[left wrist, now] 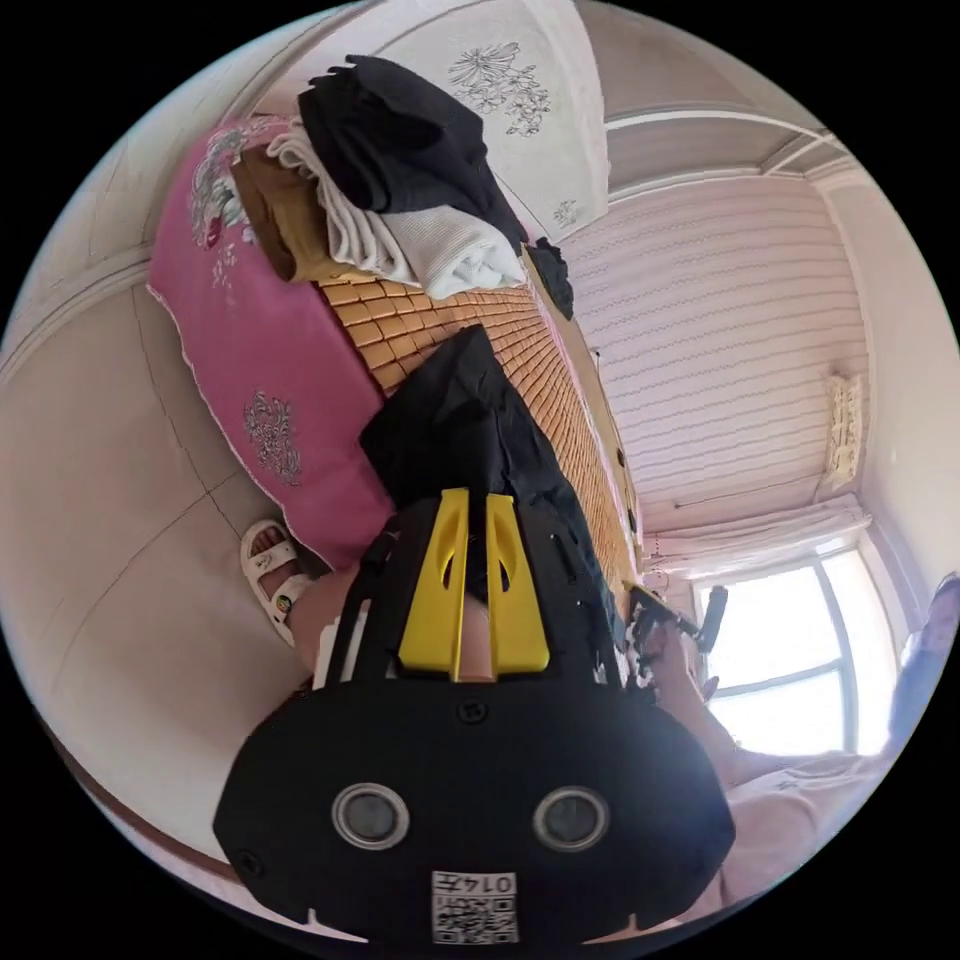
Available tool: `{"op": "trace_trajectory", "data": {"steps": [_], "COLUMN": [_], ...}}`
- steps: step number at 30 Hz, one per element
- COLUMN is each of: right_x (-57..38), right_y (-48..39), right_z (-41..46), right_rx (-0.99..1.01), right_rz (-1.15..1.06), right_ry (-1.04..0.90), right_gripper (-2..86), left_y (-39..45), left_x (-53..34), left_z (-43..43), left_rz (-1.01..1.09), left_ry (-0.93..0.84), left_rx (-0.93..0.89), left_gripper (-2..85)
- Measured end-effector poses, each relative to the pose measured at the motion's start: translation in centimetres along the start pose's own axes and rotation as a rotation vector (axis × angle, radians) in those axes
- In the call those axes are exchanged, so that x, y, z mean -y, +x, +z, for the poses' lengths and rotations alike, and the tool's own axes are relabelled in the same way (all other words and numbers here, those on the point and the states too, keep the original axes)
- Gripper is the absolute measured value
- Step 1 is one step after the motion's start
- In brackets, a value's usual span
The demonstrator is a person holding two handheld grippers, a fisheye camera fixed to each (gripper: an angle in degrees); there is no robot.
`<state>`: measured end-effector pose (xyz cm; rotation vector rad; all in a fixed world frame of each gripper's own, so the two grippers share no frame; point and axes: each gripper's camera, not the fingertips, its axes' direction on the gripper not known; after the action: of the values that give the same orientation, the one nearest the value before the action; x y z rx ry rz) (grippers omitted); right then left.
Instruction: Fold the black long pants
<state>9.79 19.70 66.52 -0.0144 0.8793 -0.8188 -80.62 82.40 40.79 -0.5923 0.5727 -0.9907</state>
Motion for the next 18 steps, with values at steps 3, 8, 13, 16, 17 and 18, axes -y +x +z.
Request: {"op": "trace_trajectory", "data": {"steps": [3,8,13,16,17,18], "right_x": [5.9,12.8,14.5,14.5,14.9,15.4], "right_y": [-3.7,-7.4,-5.7,-4.9,-4.4,-3.6], "right_z": [2.8,8.4,9.8,8.8,7.7,6.3], "right_rx": [0.002,-0.129,0.064,0.069,0.061,0.064], "right_rz": [-0.141,-0.292,-0.286,-0.276,-0.261,-0.231], "right_ry": [-0.04,-0.12,-0.123,-0.082,-0.034,0.024], "right_gripper": [6.5,12.4,4.0,1.5,1.3,1.5], "left_y": [0.8,0.7,2.2,4.5,6.0,7.8], "left_x": [-0.8,-1.8,-1.6,-0.7,0.0,0.9], "left_z": [-0.3,0.7,2.1,3.3,3.8,4.2], "left_rz": [0.037,0.032,0.079,0.151,0.205,0.271], "left_ry": [-0.017,-0.009,0.003,0.033,0.048,0.06], "left_rx": [0.068,0.04,0.002,-0.017,-0.017,-0.005], "left_gripper": [1.5,1.4,1.3,0.9,0.8,0.8]}}
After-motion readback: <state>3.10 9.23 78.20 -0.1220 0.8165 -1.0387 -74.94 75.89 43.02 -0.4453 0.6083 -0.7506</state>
